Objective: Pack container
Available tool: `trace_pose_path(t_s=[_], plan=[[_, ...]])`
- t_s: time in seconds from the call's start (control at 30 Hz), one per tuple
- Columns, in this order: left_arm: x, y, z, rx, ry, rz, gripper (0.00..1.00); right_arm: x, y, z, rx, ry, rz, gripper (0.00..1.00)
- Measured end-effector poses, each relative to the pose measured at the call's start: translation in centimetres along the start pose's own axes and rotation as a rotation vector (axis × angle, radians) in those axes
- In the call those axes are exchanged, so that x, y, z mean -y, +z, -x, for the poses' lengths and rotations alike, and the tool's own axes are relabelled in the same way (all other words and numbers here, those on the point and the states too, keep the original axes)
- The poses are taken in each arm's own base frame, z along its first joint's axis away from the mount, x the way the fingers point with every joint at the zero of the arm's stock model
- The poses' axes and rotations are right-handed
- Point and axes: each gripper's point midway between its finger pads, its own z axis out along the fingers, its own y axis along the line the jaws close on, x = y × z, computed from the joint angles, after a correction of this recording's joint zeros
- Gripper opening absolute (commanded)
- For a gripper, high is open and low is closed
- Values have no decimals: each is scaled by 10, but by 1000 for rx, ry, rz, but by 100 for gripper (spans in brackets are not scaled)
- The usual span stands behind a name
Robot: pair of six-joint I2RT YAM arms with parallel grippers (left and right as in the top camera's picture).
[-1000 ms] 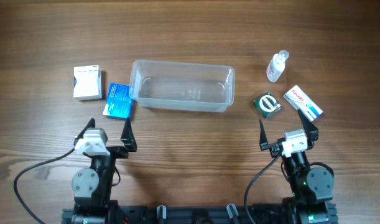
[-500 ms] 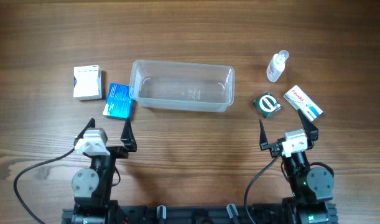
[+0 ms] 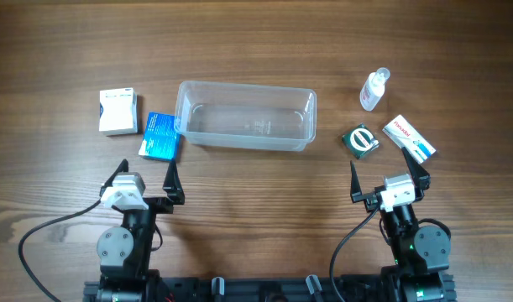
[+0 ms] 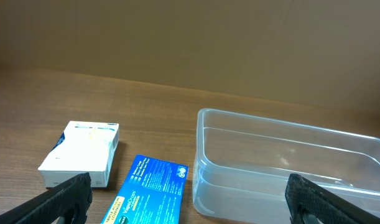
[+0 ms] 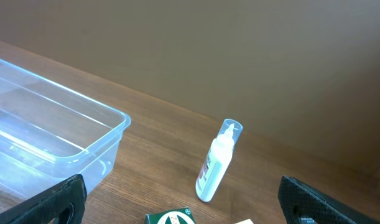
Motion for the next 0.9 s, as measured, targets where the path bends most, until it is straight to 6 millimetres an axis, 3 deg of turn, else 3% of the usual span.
trace_pose_path(t_s=[0.5,0.67,0.8,0.9], plan=[[0,0,1,4,0,-1,100,0,0,0,0,0,0,100],[6,0,15,61,0,-29,100,0,0,0,0,0,0,100],[8,-3,11,8,0,-37,100,0,0,0,0,0,0,100],[13,-13,37,5,0,-40,100,0,0,0,0,0,0,100]])
